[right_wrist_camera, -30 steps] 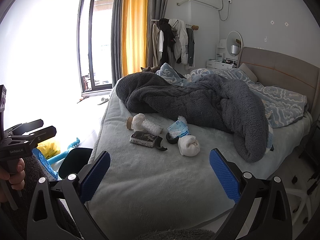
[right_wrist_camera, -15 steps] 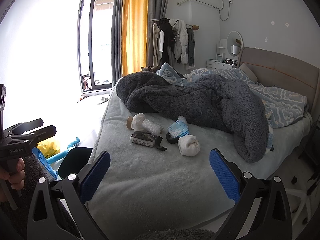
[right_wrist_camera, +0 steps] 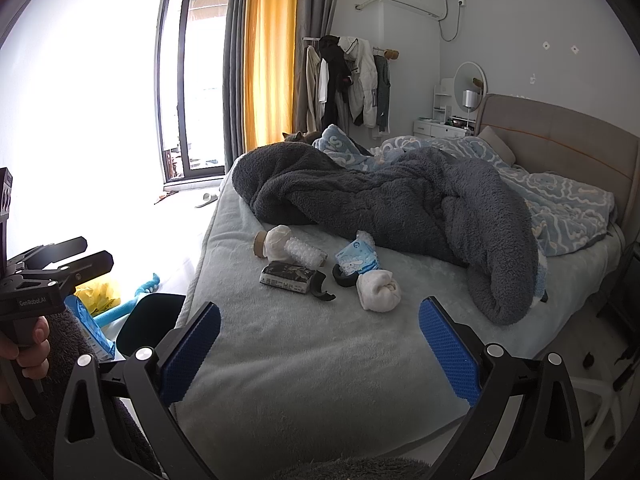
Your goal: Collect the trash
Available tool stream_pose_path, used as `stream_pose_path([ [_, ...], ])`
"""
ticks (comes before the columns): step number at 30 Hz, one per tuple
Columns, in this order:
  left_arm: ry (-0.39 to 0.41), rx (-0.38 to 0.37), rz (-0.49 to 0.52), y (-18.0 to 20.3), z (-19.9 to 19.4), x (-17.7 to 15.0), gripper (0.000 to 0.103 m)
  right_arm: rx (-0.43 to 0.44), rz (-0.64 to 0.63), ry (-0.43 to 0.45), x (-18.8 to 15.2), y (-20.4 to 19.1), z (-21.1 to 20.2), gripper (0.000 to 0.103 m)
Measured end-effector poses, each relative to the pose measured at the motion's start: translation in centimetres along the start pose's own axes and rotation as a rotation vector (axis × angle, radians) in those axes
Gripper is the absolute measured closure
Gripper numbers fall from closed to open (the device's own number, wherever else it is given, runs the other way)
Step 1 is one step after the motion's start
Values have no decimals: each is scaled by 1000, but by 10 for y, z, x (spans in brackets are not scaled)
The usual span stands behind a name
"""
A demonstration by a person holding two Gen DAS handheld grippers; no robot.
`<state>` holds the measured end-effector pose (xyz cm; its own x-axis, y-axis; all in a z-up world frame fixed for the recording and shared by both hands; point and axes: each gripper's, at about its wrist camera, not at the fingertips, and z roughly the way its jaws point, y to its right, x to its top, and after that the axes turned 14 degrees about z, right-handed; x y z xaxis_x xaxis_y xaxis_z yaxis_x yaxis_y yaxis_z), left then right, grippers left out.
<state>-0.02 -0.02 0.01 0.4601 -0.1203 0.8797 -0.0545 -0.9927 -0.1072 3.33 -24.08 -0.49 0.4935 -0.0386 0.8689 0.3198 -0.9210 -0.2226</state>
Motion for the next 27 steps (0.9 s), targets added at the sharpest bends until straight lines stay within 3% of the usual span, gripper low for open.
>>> stream_pose_path([
  [18, -3, 4, 3, 0, 0, 0, 3, 2, -7, -13, -1, 1, 3, 3],
  [22, 3, 61, 63, 8, -5, -8, 3, 1, -7, -27, -1, 5, 5, 3],
  [27, 2, 15, 82, 7, -5, -7, 3, 9, 12, -43, -2, 10, 0, 3],
])
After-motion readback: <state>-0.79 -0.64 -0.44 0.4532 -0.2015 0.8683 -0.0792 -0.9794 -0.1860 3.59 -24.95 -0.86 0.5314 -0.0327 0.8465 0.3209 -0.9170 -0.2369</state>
